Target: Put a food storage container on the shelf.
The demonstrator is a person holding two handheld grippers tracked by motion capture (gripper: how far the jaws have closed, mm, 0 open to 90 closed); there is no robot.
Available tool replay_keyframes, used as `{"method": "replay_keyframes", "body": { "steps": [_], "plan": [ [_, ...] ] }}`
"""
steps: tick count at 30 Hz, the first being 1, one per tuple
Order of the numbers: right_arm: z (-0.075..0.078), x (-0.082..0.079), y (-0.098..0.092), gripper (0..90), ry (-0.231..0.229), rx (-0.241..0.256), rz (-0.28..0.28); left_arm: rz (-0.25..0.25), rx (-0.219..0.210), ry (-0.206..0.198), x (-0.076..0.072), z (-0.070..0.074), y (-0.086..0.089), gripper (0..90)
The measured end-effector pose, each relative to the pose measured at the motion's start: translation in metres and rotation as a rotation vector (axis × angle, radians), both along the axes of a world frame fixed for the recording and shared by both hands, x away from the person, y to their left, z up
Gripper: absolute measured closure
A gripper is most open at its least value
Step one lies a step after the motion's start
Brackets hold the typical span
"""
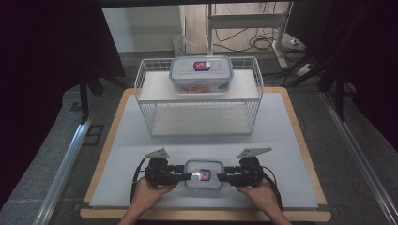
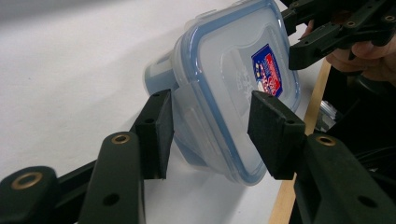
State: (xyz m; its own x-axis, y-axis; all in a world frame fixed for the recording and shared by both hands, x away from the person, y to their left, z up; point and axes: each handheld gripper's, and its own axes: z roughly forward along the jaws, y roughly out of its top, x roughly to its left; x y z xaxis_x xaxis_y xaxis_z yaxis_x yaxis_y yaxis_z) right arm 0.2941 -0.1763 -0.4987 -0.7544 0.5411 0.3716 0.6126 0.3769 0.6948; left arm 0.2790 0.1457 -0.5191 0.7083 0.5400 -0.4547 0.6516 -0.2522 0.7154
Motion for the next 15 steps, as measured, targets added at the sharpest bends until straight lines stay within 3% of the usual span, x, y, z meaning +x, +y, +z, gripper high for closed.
{"method": "replay_keyframes", "body": {
  "steps": [7,9,11,13,15],
  "plan": [
    [-0.002,-0.001,0.001,51.2,0.004,-0.006,0.003,-0.009,-0.022,0.036,0.005,-0.004,0.001,48.5],
    [-0.002,-0.002,0.0,52.5,0.005,-0.001,0.006,-0.024,-0.031,0.077,0.008,-0.009,-0.003,43.1],
    [-0.001,-0.003,0.0,52.6,0.0,-0.005,0.009,-0.02,-0.034,0.088,0.008,-0.011,-0.004,37.4],
    [-0.001,-0.003,0.0,53.1,-0.003,-0.009,0.006,-0.016,-0.04,0.083,0.007,-0.007,0.0,46.1],
    [-0.002,-0.002,-0.002,53.8,0.006,0.006,0.012,-0.018,-0.058,0.096,0.007,-0.008,0.002,47.9]
  ]
}}
